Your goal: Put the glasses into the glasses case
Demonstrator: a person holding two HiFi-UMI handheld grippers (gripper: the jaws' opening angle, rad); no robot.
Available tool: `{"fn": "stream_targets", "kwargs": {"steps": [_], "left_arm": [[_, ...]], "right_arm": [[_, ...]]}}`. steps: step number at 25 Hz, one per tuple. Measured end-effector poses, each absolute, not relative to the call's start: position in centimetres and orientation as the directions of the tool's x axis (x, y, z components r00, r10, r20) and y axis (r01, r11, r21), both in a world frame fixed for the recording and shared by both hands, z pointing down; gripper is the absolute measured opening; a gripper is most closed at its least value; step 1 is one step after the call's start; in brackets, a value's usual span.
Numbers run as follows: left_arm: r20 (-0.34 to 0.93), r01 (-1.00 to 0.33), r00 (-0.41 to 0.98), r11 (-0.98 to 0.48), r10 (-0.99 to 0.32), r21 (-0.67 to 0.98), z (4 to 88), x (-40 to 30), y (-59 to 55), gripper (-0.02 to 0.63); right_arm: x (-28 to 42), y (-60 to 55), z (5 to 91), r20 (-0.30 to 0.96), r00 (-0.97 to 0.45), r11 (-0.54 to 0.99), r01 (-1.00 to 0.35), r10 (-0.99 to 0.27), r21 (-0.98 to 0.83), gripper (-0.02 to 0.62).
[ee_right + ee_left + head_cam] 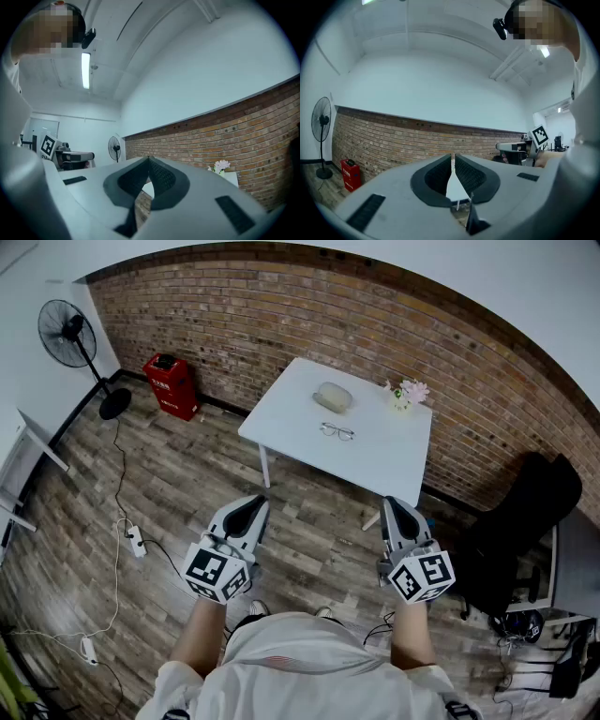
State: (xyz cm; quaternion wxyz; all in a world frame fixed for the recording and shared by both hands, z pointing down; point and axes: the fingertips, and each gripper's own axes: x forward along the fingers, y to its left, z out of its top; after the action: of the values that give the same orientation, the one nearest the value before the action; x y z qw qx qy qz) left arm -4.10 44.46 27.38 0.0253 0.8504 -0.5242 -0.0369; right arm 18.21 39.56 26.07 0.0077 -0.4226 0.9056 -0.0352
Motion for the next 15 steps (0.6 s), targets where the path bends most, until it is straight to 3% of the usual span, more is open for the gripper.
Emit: {"fn": "stream_targets", "kwargs": {"steps": [15], "left_arm": [[-0.036, -0.876, 0.471, -0.472, -0.881, 0.096, 27.9, -5.6, 43.6, 0.035]], "right_arm": [[16.1, 39.1, 26.4, 0.038, -0.638, 0.636, -0.77, -0.769, -0.052, 0.051]]}}
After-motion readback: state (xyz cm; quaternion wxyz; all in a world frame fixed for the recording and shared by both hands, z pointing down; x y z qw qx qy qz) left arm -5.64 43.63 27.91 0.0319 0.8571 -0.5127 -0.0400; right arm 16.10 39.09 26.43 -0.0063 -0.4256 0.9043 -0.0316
